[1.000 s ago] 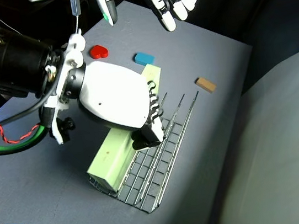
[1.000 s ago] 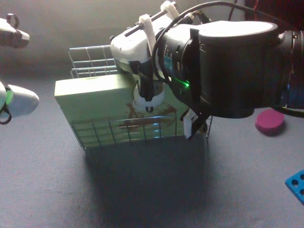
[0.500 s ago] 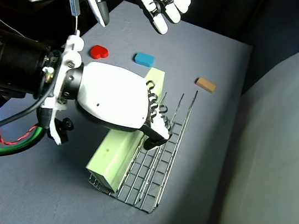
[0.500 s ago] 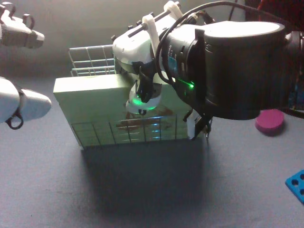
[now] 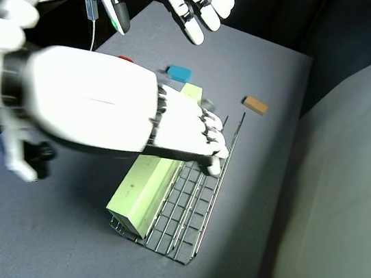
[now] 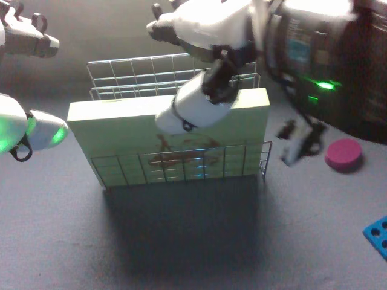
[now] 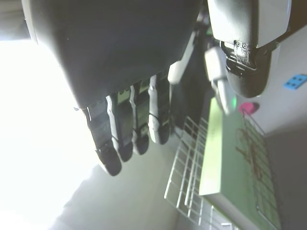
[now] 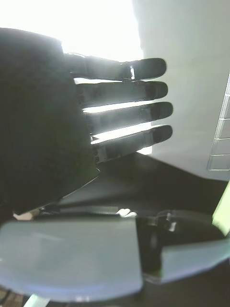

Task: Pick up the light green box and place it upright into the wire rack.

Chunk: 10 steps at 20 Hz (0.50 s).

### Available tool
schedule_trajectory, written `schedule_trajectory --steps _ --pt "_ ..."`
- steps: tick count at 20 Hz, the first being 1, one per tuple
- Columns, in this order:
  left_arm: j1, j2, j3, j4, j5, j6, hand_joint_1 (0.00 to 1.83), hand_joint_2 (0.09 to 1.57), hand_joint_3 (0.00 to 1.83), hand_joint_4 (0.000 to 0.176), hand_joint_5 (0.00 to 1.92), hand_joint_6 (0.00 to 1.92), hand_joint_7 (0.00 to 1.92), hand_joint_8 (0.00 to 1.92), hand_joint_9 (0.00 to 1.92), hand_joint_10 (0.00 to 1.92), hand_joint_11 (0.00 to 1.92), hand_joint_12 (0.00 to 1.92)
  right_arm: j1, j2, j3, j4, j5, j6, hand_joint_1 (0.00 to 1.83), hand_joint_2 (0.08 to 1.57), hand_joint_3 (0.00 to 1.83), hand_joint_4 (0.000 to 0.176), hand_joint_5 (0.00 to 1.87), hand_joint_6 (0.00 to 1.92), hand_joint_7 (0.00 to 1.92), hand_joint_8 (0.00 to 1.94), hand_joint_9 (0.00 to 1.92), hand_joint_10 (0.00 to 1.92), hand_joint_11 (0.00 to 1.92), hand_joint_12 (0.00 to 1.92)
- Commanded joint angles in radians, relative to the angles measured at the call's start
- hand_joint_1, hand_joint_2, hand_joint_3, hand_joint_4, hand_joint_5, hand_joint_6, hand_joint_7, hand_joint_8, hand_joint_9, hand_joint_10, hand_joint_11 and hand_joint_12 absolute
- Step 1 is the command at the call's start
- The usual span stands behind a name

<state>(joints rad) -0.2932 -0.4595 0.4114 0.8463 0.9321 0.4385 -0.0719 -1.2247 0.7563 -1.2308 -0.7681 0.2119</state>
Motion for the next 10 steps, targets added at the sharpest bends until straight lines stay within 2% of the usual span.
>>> schedule_trajectory --steps 1,5,7,8,9,10 --pt "-0.015 -0.003 -0.003 0.07 -0.056 0.003 0.33 1.15 0.0 0.021 0.23 0.0 0.15 0.0 0.08 0.0 0.0 0.43 0.024 0.012 -0.016 -0.082 0.014 0.001 0.46 0.96 0.0 0.019 0.16 0.0 0.19 0.01 0.16 0.0 0.0 0.85" --pt "-0.015 -0.003 -0.007 0.07 -0.05 0.003 0.37 1.13 0.0 0.02 0.24 0.0 0.16 0.0 0.11 0.01 0.0 0.48 0.041 0.129 -0.154 -0.082 -0.045 -0.045 0.49 0.98 0.0 0.008 0.35 0.02 0.41 0.01 0.35 0.03 0.01 1.2" --pt "-0.022 -0.003 -0.007 0.07 -0.037 0.003 0.39 1.13 0.0 0.021 0.31 0.01 0.22 0.01 0.17 0.02 0.0 0.66 0.04 0.2 -0.222 -0.093 -0.044 -0.047 0.55 1.0 0.0 0.0 0.47 0.03 0.62 0.05 0.58 0.1 0.2 1.33" --pt "-0.026 -0.003 -0.007 0.07 -0.037 0.003 0.4 1.16 0.0 0.02 0.43 0.02 0.34 0.02 0.3 0.03 0.0 0.86 0.04 0.233 -0.253 -0.093 -0.052 -0.046 0.61 1.02 0.0 0.0 0.59 0.02 0.77 0.07 0.58 0.56 0.38 1.46" --pt "-0.031 -0.003 -0.007 0.07 -0.037 0.003 0.43 1.18 0.0 0.011 0.62 0.06 0.52 0.06 0.46 0.09 0.09 1.04 0.038 0.265 -0.283 -0.093 -0.062 -0.043 0.68 1.03 0.0 0.0 0.69 0.03 0.87 0.12 0.59 1.04 0.53 1.59" --pt "-0.035 -0.003 -0.007 0.07 -0.034 0.003 0.48 1.18 0.0 0.0 0.78 0.13 0.66 0.17 0.56 0.26 0.25 1.11 0.03 0.305 -0.315 -0.093 -0.061 -0.04 0.73 1.04 0.0 0.0 0.79 0.04 0.9 0.32 0.64 1.34 0.67 1.7"
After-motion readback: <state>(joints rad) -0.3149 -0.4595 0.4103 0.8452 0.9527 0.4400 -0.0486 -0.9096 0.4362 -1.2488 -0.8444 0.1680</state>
